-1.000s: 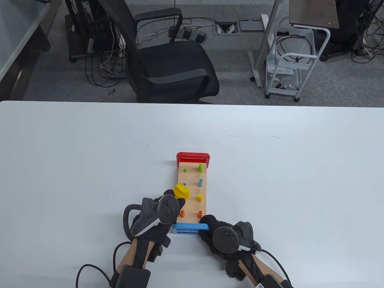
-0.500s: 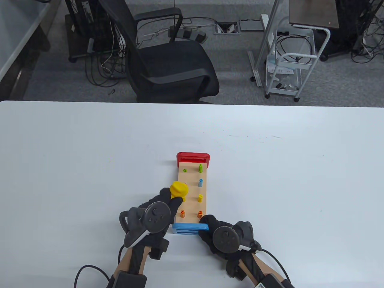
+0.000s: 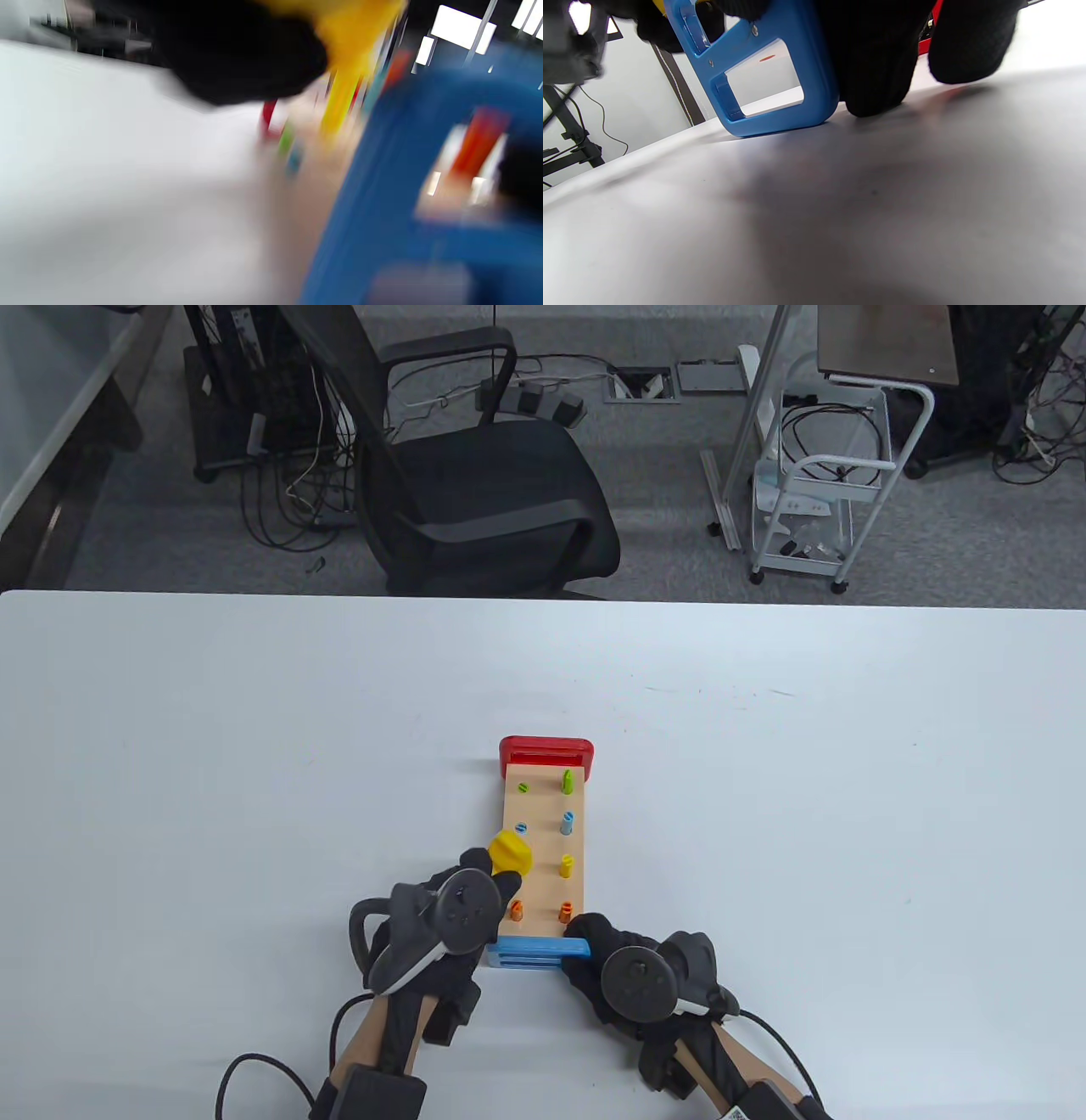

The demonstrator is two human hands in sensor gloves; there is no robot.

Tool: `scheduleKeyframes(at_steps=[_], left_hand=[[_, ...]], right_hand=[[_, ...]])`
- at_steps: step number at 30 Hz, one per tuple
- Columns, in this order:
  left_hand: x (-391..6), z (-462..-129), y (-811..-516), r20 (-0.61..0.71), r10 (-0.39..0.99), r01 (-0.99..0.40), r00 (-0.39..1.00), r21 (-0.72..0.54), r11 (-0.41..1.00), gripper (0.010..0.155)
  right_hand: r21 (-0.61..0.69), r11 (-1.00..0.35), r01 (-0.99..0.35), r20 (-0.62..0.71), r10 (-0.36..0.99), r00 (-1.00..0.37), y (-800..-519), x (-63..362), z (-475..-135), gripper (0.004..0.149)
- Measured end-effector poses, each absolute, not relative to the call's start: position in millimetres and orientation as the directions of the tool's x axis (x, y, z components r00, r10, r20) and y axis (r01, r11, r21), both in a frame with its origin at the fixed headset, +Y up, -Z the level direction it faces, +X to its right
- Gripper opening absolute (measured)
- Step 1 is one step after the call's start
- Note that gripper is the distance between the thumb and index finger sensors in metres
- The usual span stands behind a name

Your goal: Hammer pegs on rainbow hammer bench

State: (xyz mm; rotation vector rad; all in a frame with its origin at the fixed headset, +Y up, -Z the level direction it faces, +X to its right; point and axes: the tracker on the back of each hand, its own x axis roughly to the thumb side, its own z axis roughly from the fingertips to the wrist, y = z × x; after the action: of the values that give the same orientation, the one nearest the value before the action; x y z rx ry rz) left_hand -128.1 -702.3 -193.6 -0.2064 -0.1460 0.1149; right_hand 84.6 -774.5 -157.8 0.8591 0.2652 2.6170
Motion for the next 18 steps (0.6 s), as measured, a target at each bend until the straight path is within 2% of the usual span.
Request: scheduleKeyframes(at_steps=[1,2,3,5,7,8,9,10,12,13,15,16,17,18], left_hand=[[-130.0,-191.5,-699.8,0.141,0.255,-0.240,0.957,-0.114,0.964,0.069],[-129.3,-191.2,-697.4,0.133,0.287,-0.276,0.949,-0.090,0.957,0.069],[-130.6,-188.0,-691.1,0.161,0.277,-0.264,0.947,-0.097,0.959,0.069],[-128.3,-181.3,-684.9,0.178,0.305,-0.316,0.936,0.036,0.948,0.069],[-125.5,-182.1,-686.8,0.199,0.305,-0.328,0.931,0.093,0.940,0.070],[-123.1,-187.1,-694.5,0.167,0.261,-0.275,0.951,0.066,0.959,0.069],[-120.1,-194.4,-707.0,0.113,0.143,-0.132,0.983,-0.095,0.987,0.069],[-124.2,-191.9,-703.5,0.127,0.089,-0.060,0.988,-0.217,0.974,0.069],[-127.0,-189.8,-697.5,0.123,0.263,-0.254,0.957,-0.081,0.964,0.069],[-129.1,-187.5,-690.9,0.142,0.270,-0.262,0.952,-0.073,0.962,0.069],[-131.0,-181.5,-682.2,0.149,0.305,-0.318,0.941,0.079,0.945,0.069],[-130.3,-181.8,-682.2,0.173,0.309,-0.330,0.935,0.110,0.938,0.069],[-128.5,-184.7,-687.2,0.186,0.292,-0.310,0.938,0.078,0.948,0.069],[-125.3,-189.8,-696.3,0.159,0.248,-0.250,0.956,-0.007,0.968,0.069]], right_hand=[[0.288,-0.913,-0.288,0.532,0.403,-0.744,-774.6,84.6,-157.8,0.052],[0.287,-0.913,-0.289,0.533,0.403,-0.744,-774.7,84.6,-157.8,0.052],[0.287,-0.913,-0.289,0.532,0.403,-0.745,-774.7,84.5,-157.7,0.052],[0.287,-0.913,-0.290,0.532,0.403,-0.744,-774.8,84.7,-157.6,0.052],[0.286,-0.914,-0.288,0.533,0.402,-0.745,-774.7,84.7,-157.6,0.052],[0.286,-0.914,-0.288,0.533,0.401,-0.744,-774.6,84.8,-157.6,0.052],[0.286,-0.914,-0.288,0.534,0.402,-0.744,-774.6,84.8,-157.6,0.052],[0.287,-0.915,-0.286,0.533,0.400,-0.746,-774.5,84.7,-157.6,0.052],[0.285,-0.915,-0.286,0.534,0.399,-0.745,-774.6,84.7,-157.6,0.052],[0.286,-0.915,-0.285,0.534,0.399,-0.745,-774.6,84.6,-157.6,0.052],[0.285,-0.915,-0.287,0.534,0.400,-0.745,-774.7,84.7,-157.4,0.052],[0.287,-0.915,-0.285,0.534,0.400,-0.745,-774.5,84.7,-157.5,0.052],[0.286,-0.915,-0.285,0.535,0.400,-0.745,-774.5,84.7,-157.5,0.053],[0.285,-0.915,-0.287,0.535,0.400,-0.744,-774.6,84.7,-157.5,0.053]])
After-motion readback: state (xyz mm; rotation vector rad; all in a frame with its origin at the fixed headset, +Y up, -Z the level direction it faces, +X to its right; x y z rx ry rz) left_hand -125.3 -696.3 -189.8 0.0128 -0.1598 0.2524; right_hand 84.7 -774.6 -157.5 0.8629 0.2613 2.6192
